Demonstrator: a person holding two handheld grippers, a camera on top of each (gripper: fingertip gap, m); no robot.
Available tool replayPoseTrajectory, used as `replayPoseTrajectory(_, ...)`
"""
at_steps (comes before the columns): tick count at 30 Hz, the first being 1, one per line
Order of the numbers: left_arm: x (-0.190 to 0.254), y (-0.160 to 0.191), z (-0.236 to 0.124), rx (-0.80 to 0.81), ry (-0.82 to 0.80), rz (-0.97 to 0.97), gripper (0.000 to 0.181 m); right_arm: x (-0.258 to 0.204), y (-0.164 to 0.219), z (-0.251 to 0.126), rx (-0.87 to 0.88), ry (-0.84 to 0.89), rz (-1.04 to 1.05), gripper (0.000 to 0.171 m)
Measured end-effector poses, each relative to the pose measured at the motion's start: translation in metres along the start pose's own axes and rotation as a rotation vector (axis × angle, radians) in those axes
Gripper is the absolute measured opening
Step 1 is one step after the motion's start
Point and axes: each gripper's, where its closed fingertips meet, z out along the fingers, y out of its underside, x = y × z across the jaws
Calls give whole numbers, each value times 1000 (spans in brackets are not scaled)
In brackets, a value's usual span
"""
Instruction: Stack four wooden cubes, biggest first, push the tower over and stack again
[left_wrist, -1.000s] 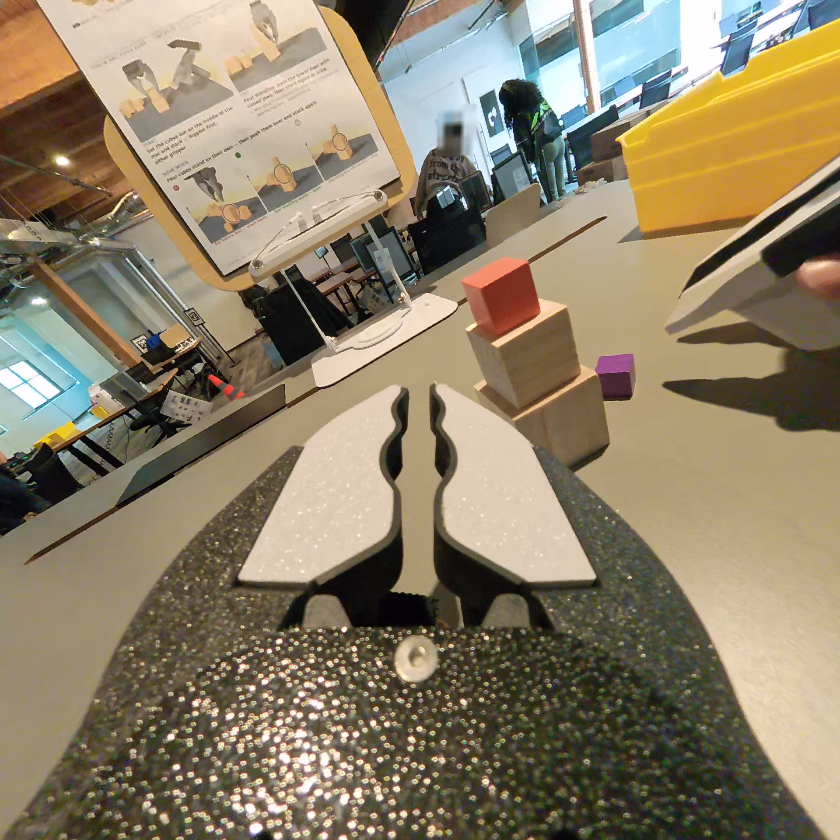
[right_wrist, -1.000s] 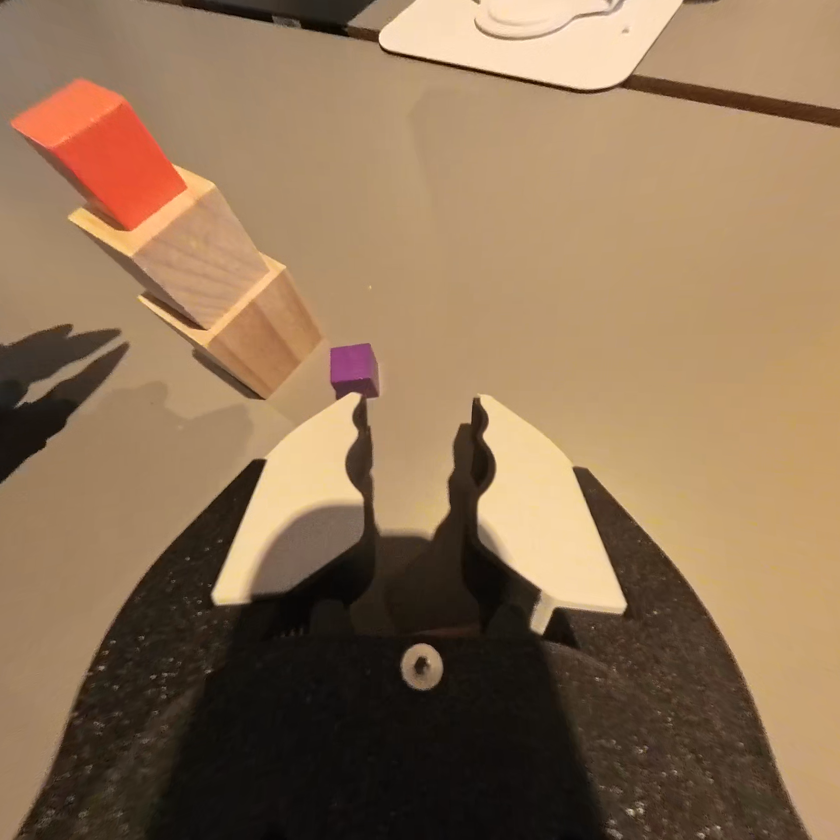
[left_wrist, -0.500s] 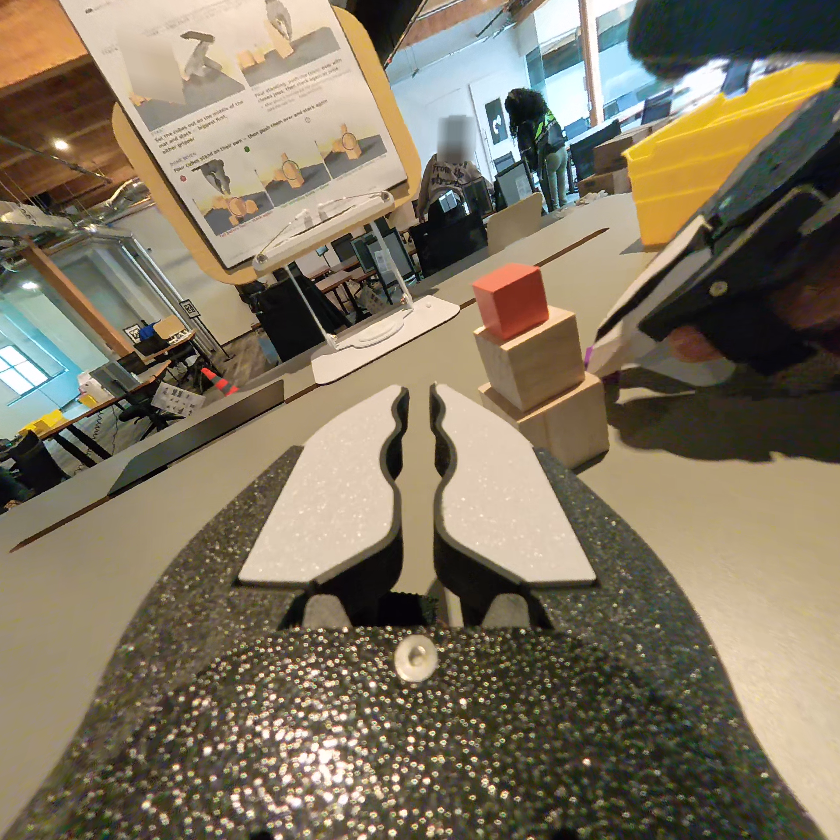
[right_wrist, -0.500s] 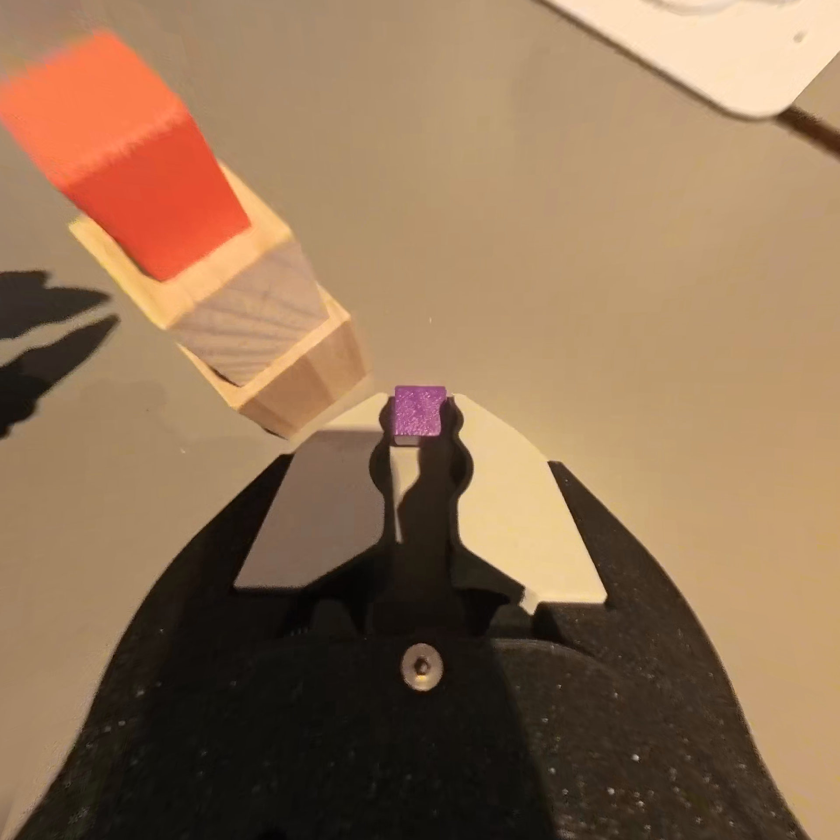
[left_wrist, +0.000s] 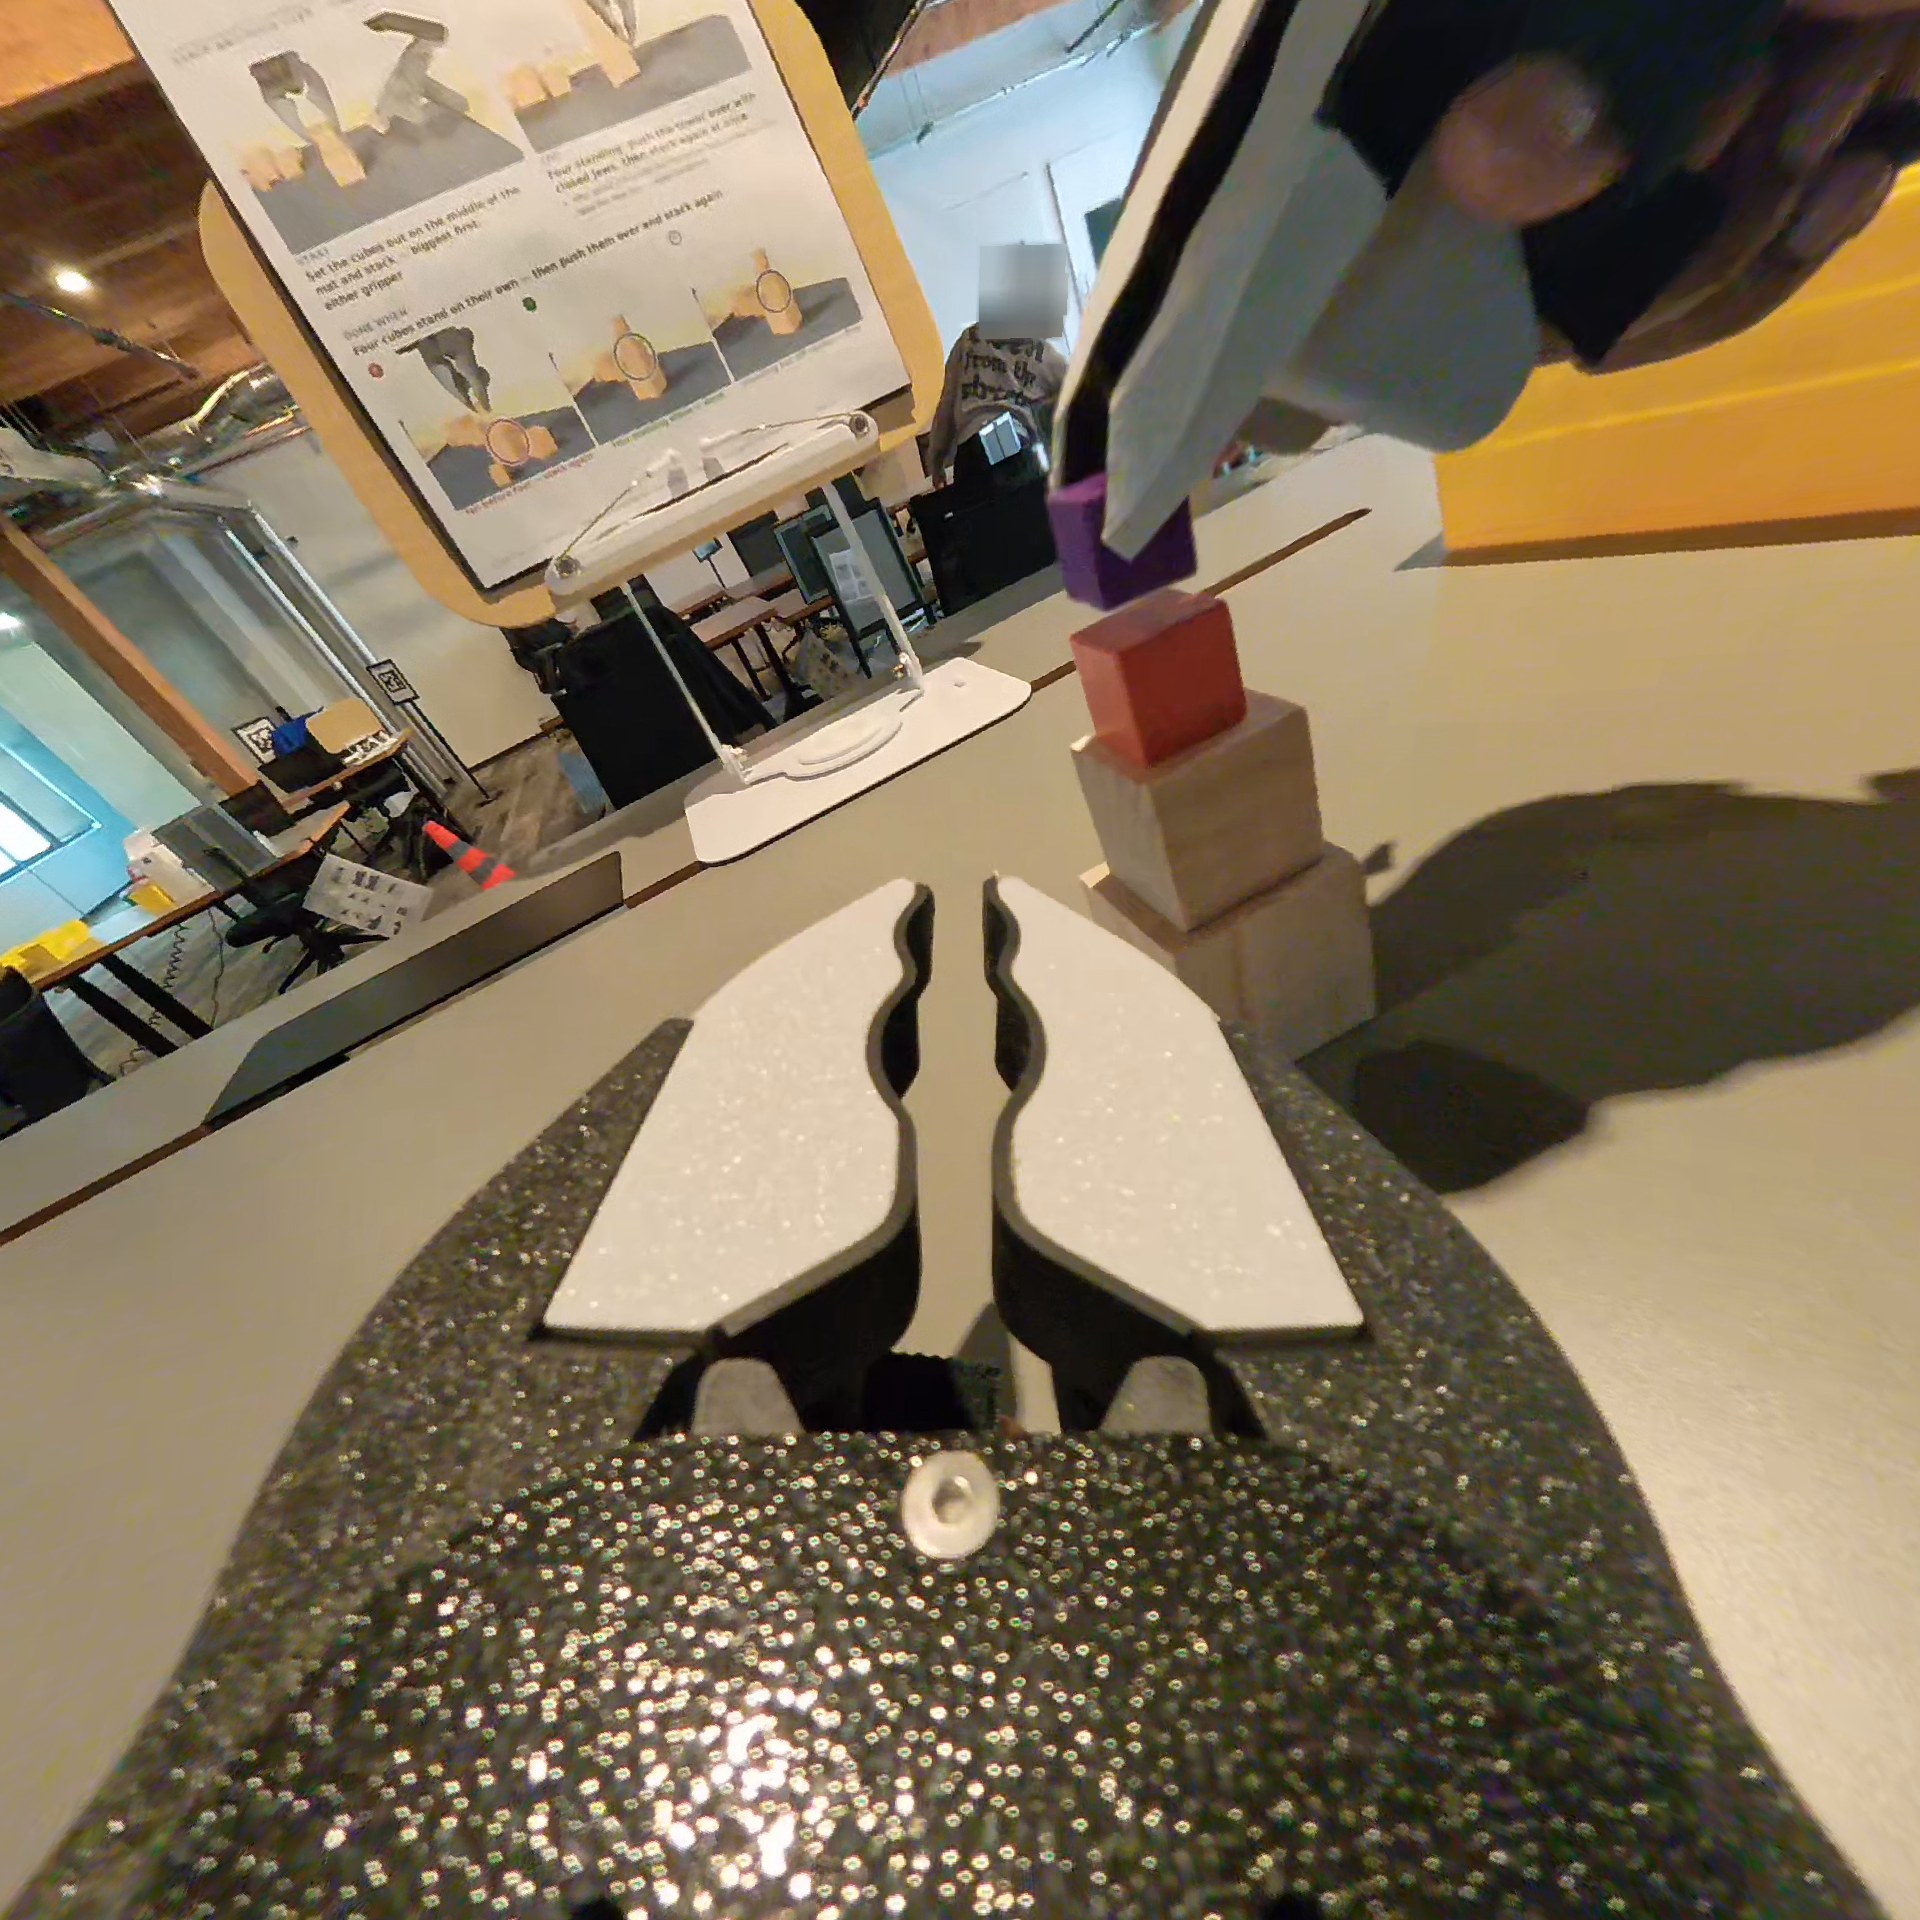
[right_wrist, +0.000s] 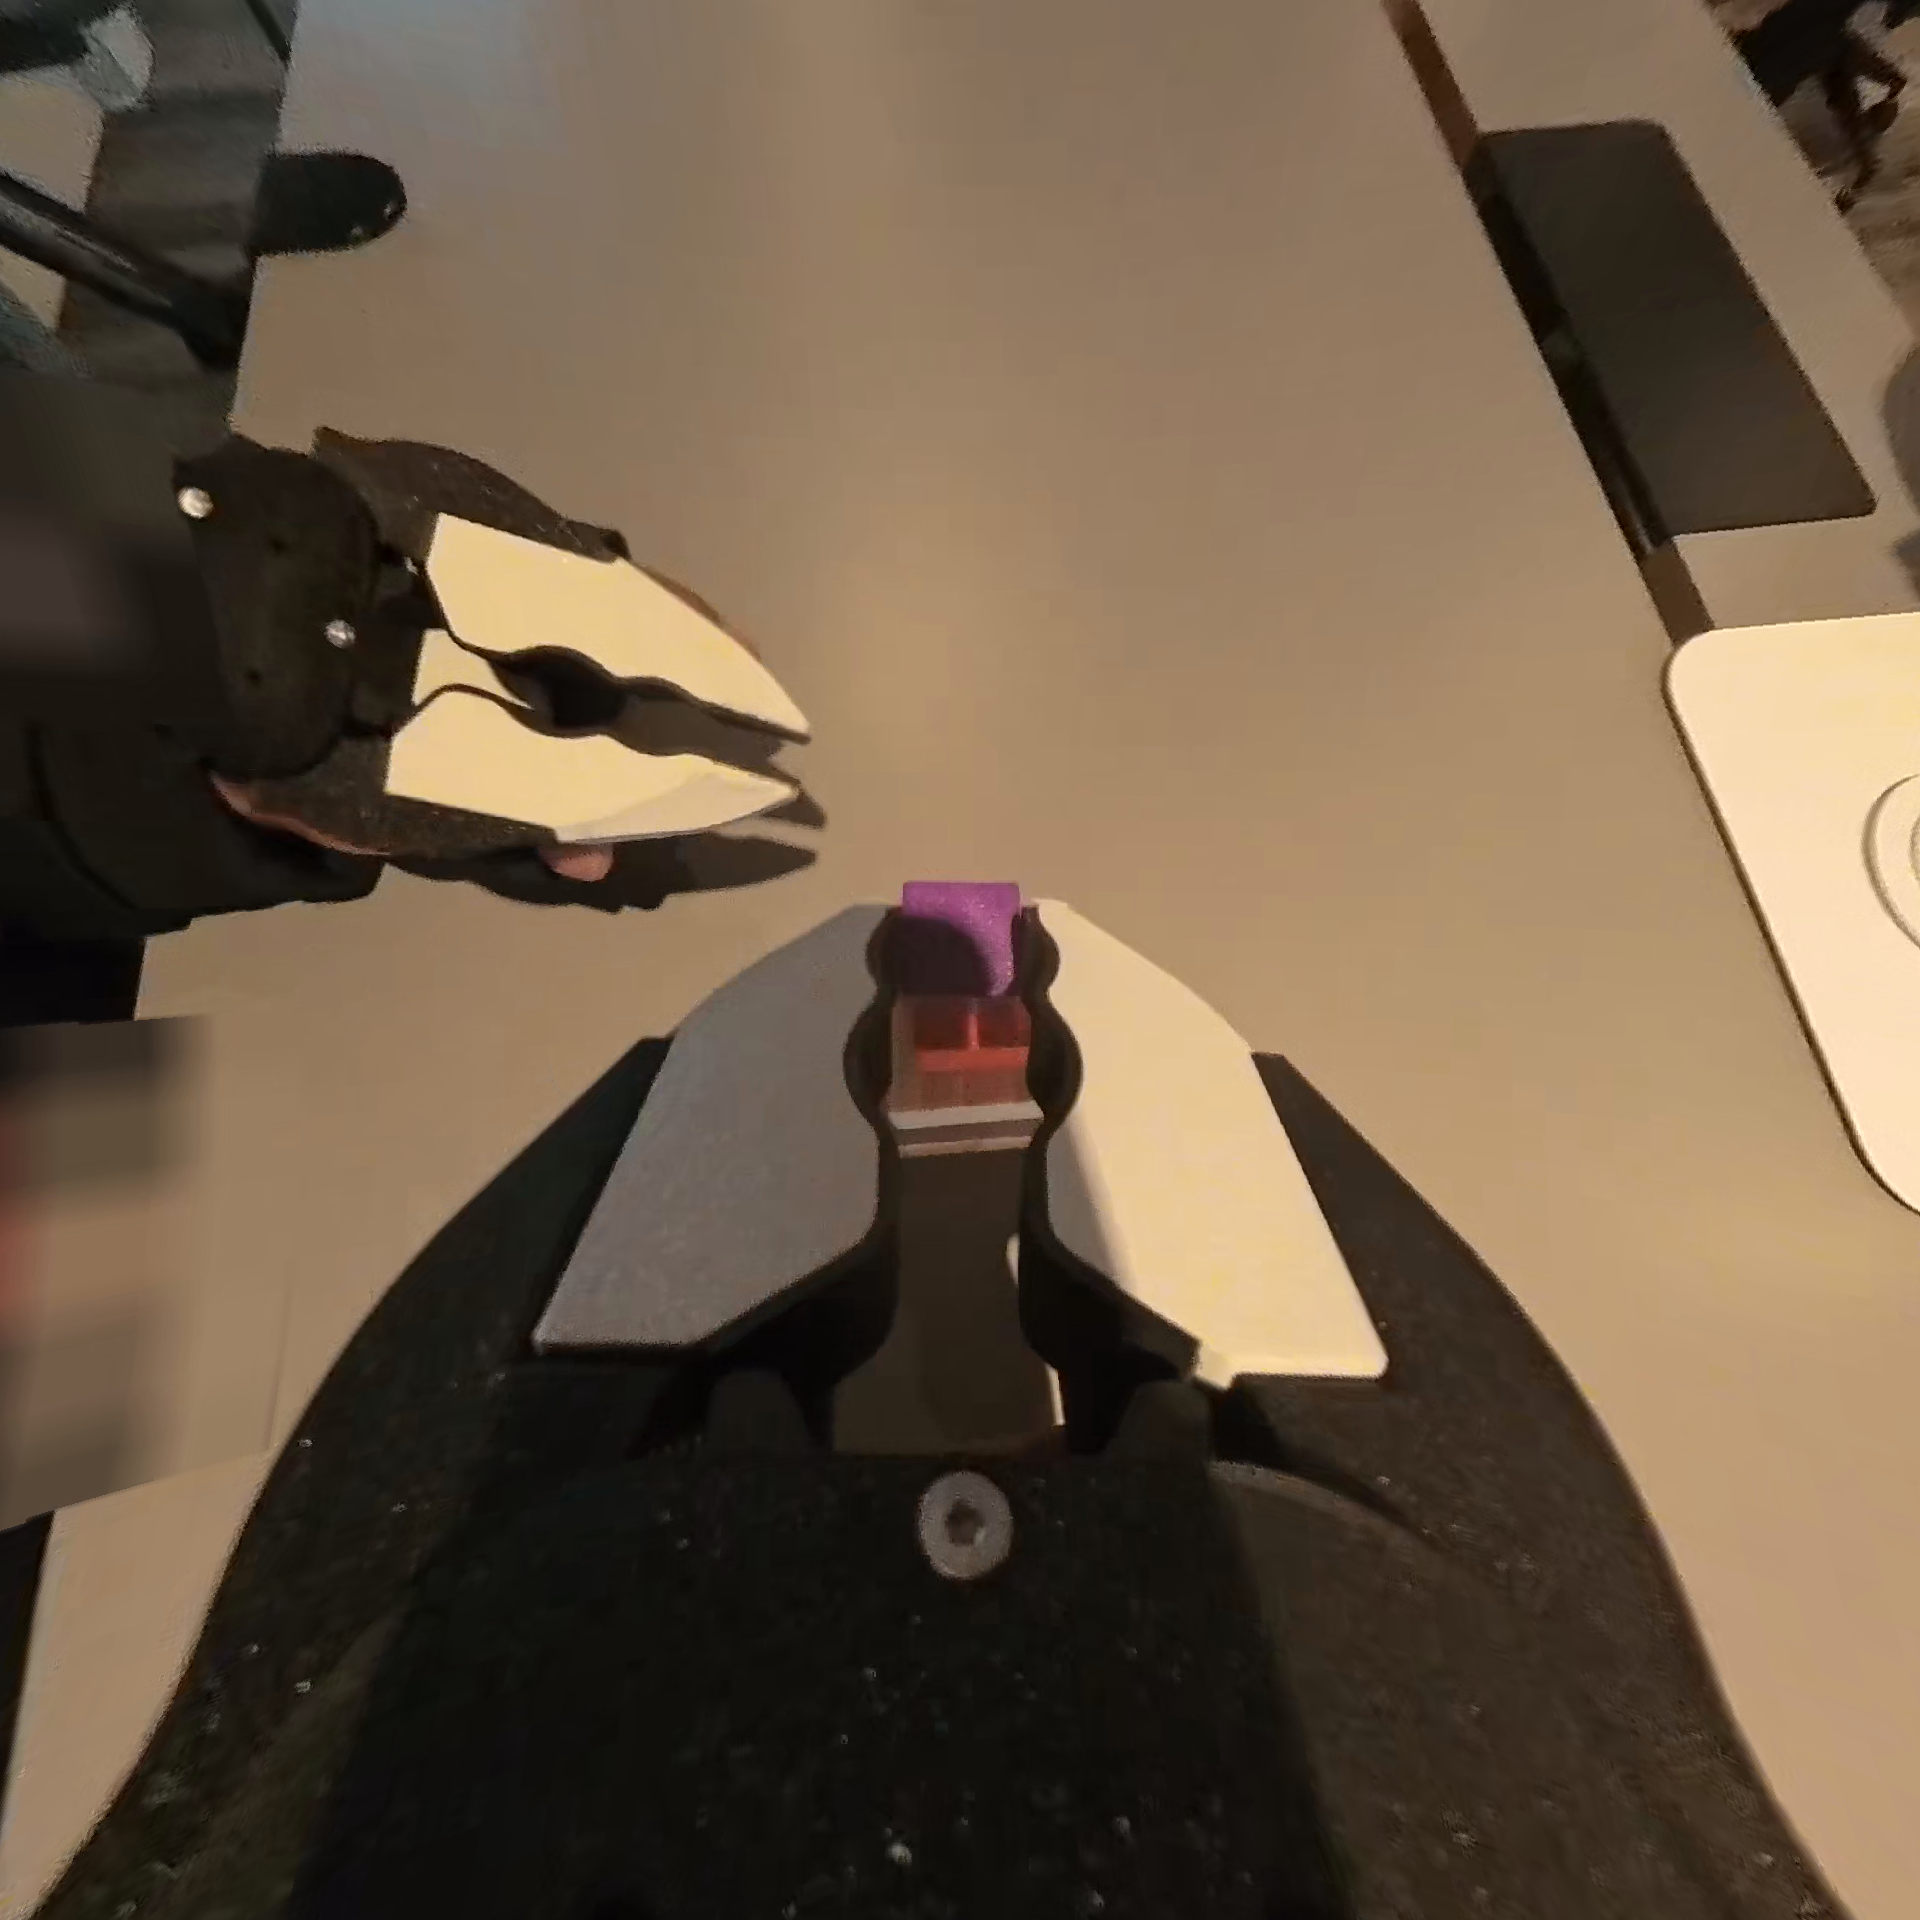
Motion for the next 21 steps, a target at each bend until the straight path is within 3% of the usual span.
replayPoseTrajectory(21,0,0,-1,1,0,-5,8,1,7,5,-49,-33,-8,22)
